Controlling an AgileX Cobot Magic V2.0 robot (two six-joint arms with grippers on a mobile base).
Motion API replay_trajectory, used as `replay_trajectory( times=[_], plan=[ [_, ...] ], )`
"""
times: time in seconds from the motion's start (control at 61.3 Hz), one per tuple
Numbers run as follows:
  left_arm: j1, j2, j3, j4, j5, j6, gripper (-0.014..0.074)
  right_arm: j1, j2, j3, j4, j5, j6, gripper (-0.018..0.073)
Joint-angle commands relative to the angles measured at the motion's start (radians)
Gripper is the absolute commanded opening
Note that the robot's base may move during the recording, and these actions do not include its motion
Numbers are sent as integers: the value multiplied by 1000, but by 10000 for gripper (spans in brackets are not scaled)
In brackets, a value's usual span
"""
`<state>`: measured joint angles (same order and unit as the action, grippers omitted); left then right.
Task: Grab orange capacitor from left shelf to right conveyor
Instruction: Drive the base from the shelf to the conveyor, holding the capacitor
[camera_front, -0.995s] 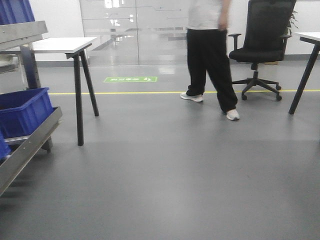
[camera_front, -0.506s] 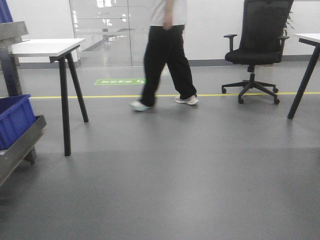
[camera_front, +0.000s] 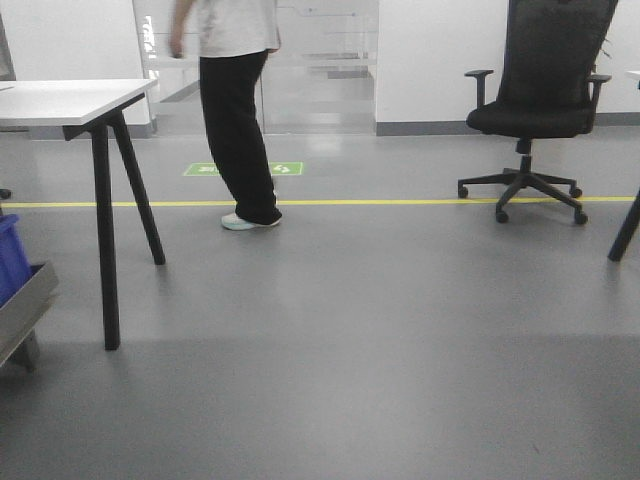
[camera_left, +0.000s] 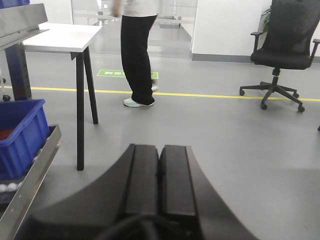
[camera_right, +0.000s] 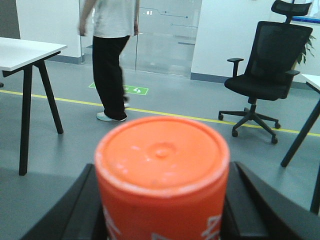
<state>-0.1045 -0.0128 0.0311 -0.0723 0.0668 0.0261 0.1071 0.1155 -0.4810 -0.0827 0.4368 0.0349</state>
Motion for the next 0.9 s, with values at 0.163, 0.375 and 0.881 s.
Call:
replay_trajectory(
  times=[0.163,0.375,0.881],
  plan=[
    [1,-11,-3,-2,-91,-2,-127,-6,18,-30,-10,-89,0,123],
    [1,-11,-3,-2,-91,-2,-127,-6,18,-30,-10,-89,0,123],
    [-6,-11,-3,-2,-91,-2,-127,-6,18,-30,-10,-89,0,123]
  ],
)
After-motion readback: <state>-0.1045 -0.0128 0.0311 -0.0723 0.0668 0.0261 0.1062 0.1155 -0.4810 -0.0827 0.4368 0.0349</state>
